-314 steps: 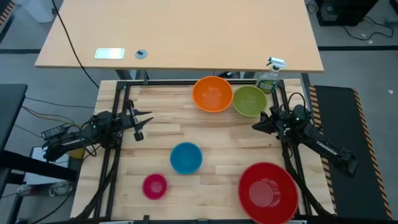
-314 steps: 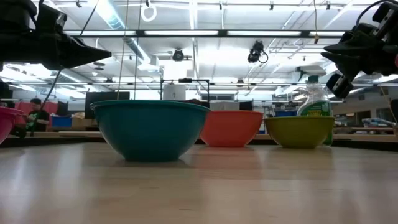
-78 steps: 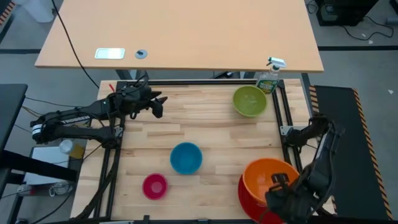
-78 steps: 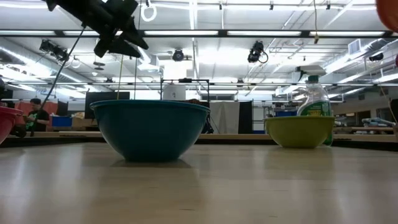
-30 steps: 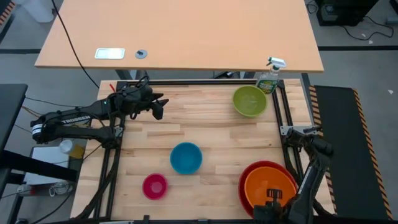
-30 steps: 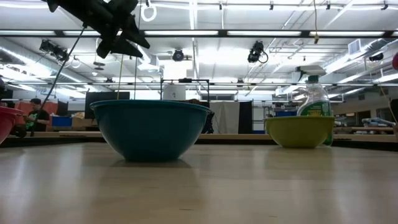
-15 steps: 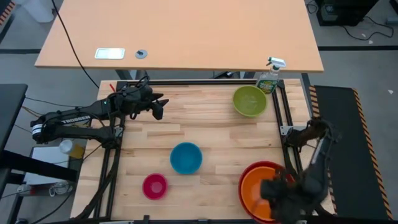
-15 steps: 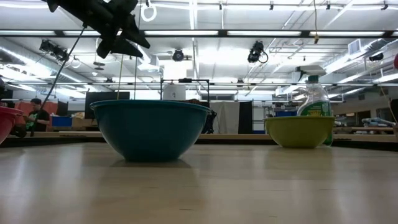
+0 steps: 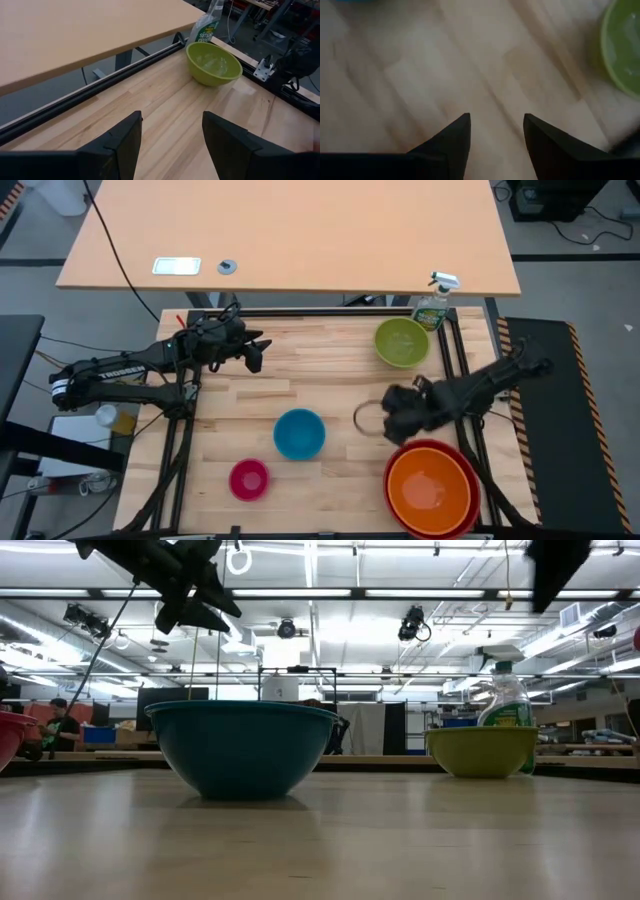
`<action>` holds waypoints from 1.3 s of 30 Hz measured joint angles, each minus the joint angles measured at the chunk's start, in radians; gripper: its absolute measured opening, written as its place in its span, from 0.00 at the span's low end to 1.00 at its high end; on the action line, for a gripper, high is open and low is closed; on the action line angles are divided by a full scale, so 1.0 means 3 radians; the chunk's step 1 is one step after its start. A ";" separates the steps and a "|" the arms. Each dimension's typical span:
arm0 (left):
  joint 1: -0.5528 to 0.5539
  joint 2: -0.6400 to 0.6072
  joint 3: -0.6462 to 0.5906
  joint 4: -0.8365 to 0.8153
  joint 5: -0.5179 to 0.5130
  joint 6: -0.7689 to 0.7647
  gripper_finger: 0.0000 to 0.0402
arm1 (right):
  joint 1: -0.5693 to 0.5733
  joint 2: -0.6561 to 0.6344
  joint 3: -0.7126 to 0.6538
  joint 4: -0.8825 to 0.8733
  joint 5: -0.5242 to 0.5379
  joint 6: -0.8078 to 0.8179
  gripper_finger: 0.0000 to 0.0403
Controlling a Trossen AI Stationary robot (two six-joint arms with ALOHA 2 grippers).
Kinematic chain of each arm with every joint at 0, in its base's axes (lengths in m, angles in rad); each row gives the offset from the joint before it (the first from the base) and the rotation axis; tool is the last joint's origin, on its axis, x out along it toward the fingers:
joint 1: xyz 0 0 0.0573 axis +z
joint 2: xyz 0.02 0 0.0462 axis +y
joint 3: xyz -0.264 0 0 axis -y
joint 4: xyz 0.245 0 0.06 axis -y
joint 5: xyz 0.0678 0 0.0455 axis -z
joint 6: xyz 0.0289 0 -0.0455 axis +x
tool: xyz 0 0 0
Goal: Nest bowls inside each other
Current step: Stack the green bowl on the orange bowl
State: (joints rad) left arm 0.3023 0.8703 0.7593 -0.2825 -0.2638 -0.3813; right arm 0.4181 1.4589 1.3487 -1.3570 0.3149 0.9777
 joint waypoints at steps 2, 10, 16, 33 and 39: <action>0.0000 0.0000 0.0000 -0.0001 0.0000 0.0003 0.53 | -0.0235 -0.0217 -0.0276 0.0243 -0.0006 -0.0207 0.46; 0.0000 0.0000 0.0000 -0.0004 0.0000 0.0012 0.53 | -0.1218 -0.0687 -0.0915 0.0660 -0.0454 -0.1486 0.50; 0.0000 0.0000 0.0000 -0.0008 0.0000 0.0013 0.53 | -0.1824 -0.0622 -0.1038 0.0752 -0.0433 -0.2629 0.56; 0.0001 0.0000 0.0000 -0.0020 -0.0001 0.0031 0.53 | -0.2798 0.0180 -0.1043 0.1089 -0.0688 -0.4030 0.49; 0.0001 0.0000 0.0000 -0.0022 -0.0001 0.0033 0.53 | -0.2857 0.0434 -0.1043 0.1112 -0.0694 -0.4059 0.40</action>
State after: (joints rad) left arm 0.3027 0.8703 0.7593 -0.2891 -0.2642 -0.3714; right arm -0.4390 1.5891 1.0359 -1.0234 0.1066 -0.2401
